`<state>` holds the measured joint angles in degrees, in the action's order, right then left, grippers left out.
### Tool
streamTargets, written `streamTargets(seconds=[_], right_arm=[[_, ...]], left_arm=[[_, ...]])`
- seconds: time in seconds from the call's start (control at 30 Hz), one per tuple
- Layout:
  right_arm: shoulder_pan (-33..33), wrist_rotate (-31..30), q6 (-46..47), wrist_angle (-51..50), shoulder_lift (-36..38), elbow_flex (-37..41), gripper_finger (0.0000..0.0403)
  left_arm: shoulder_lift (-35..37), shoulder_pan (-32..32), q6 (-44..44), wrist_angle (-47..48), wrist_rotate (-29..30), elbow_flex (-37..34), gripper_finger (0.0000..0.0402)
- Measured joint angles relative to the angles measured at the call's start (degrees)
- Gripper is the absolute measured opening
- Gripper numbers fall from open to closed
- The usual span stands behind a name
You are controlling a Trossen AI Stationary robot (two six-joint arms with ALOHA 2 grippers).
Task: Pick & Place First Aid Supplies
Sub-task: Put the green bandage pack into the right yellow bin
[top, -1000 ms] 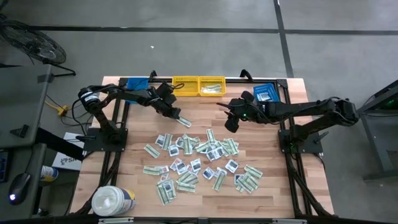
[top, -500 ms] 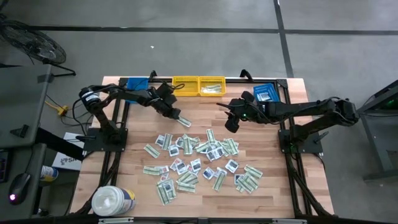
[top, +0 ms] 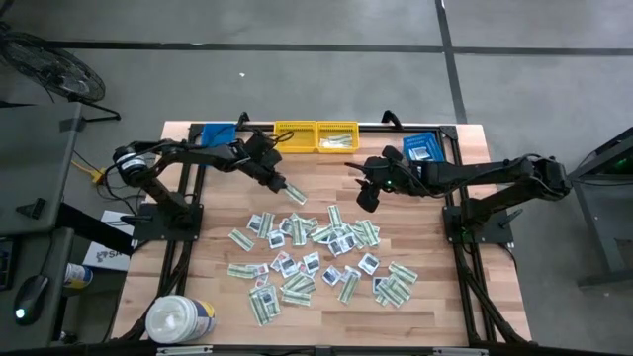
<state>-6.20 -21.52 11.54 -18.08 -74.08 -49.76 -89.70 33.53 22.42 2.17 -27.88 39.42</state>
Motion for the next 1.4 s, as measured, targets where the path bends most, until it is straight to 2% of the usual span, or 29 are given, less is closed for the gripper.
streamTargets(seconds=[0.27, 0.47, 0.67, 1.07, 1.4], right_arm=[[0.0, 5.97, -1.38, 11.27, -4.92, -0.02, 0.0191], [0.0, 7.01, -1.68, 17.21, -9.3, -0.02, 0.0191], [0.0, 7.15, -2.85, 21.13, -11.06, -0.02, 0.019], [-0.28, 11.25, -4.97, 23.16, -11.09, -0.02, 0.019], [-0.28, 11.24, -4.54, 23.12, -11.09, -0.02, 0.0189]], left_arm=[[3.72, -6.39, -5.46, -9.18, 5.63, 0.11, 0.0], [5.22, -11.23, -8.44, -16.63, 12.89, 0.18, 0.0], [5.22, -15.11, -13.67, -22.02, 20.3, 0.24, 0.0], [5.22, -21.32, -23.44, -27.59, 32.85, 0.24, 0.0], [5.22, -22.85, -26.65, -33.17, 34.47, 0.28, 0.0]])
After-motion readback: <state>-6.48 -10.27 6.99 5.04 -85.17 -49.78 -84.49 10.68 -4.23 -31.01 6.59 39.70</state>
